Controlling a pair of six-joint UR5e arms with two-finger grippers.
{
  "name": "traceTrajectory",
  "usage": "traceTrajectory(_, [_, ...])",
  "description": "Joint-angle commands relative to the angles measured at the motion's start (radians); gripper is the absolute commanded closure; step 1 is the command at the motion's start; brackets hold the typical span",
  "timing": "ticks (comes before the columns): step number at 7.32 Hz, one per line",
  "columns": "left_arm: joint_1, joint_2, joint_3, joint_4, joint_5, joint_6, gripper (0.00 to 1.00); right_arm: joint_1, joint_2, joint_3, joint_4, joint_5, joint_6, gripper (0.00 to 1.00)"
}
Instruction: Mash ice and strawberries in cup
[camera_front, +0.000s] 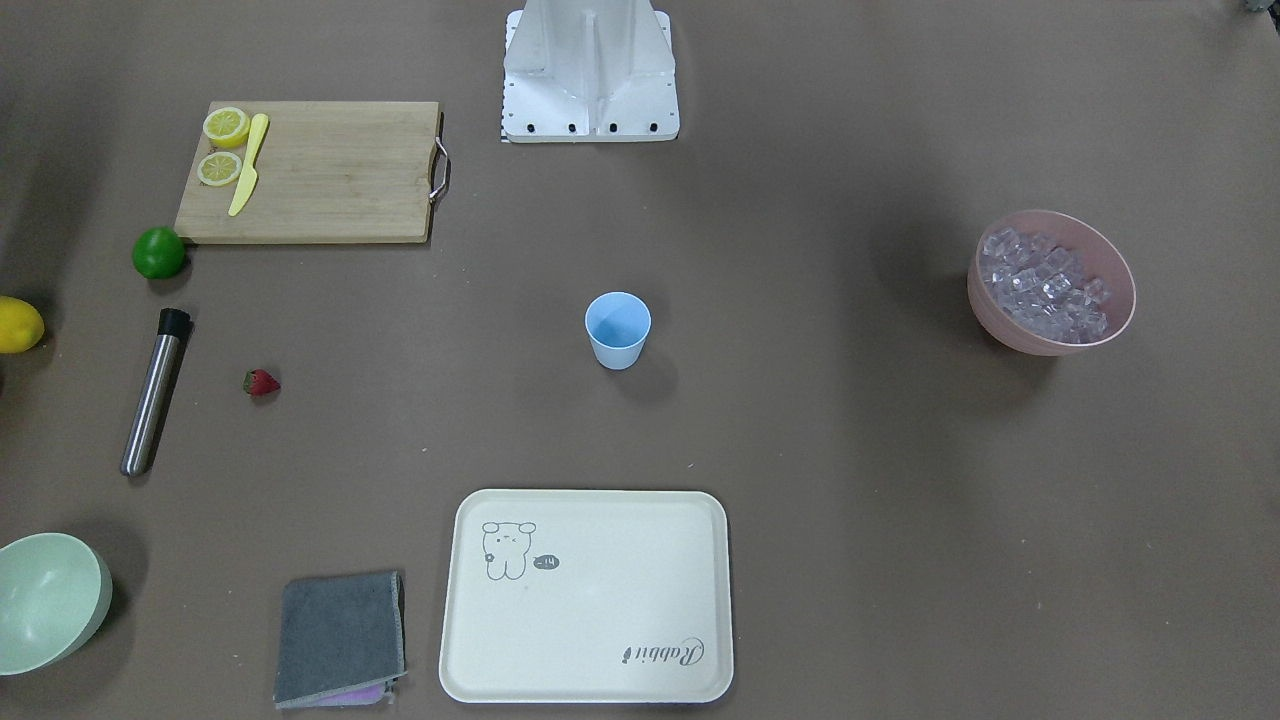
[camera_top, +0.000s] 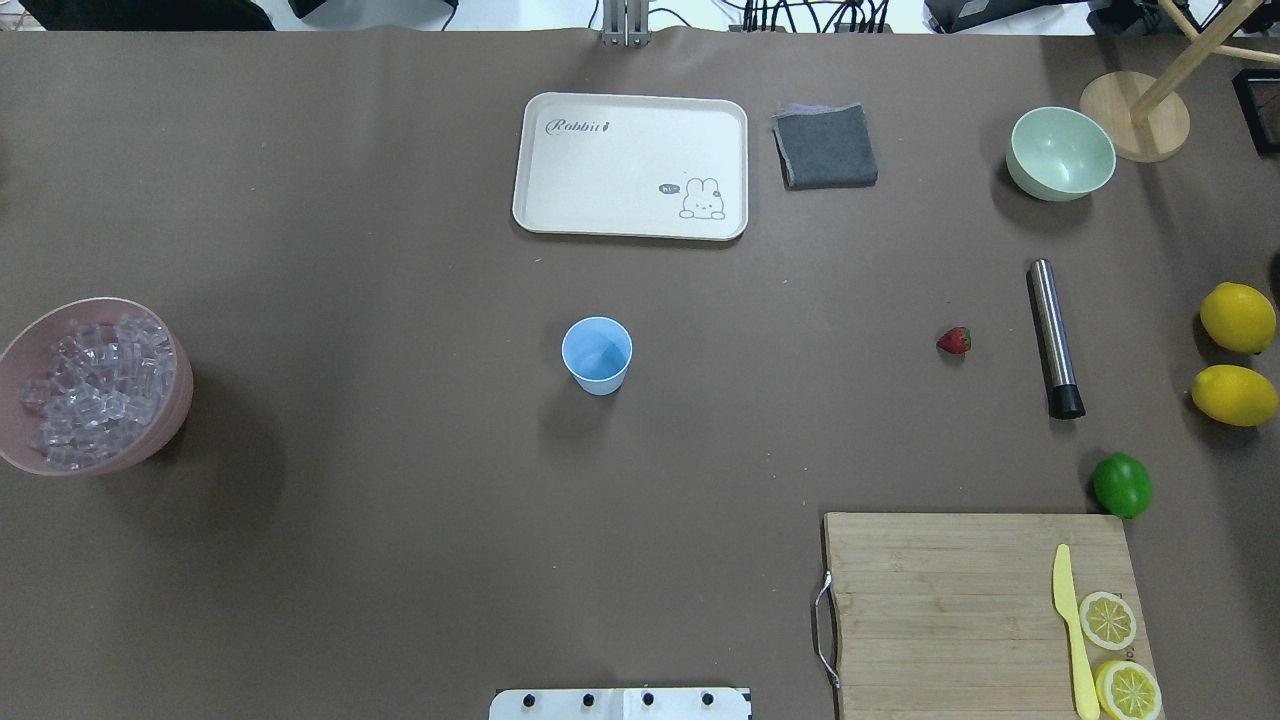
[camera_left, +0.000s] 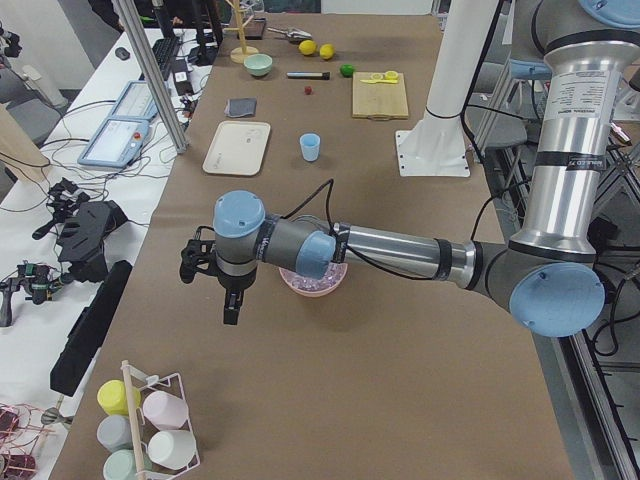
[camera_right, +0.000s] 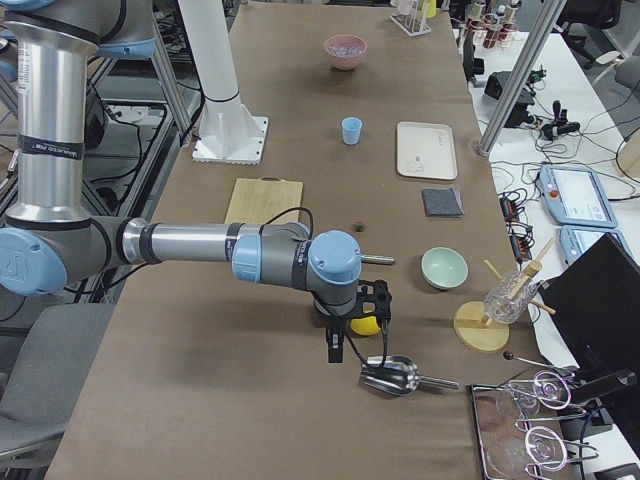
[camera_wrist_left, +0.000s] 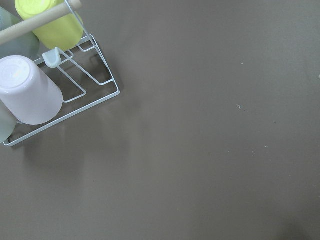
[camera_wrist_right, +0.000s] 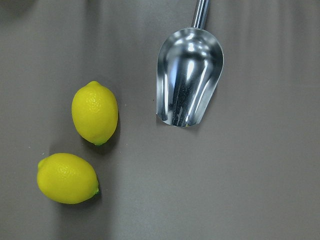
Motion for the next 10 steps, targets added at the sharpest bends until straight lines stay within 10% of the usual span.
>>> traceTrajectory(1, [0.000,0.025,-0.004,-0.008,0.002,0.003,0.02,0.000,0.000,0.000,0.001,0.002,0.001,0.00])
traceTrajectory(10, [0.001,0.045,-0.004,-0.022,0.002,-0.002,0.02,-0.002,0.000,0.001,0.001,0.008,0.001,0.00])
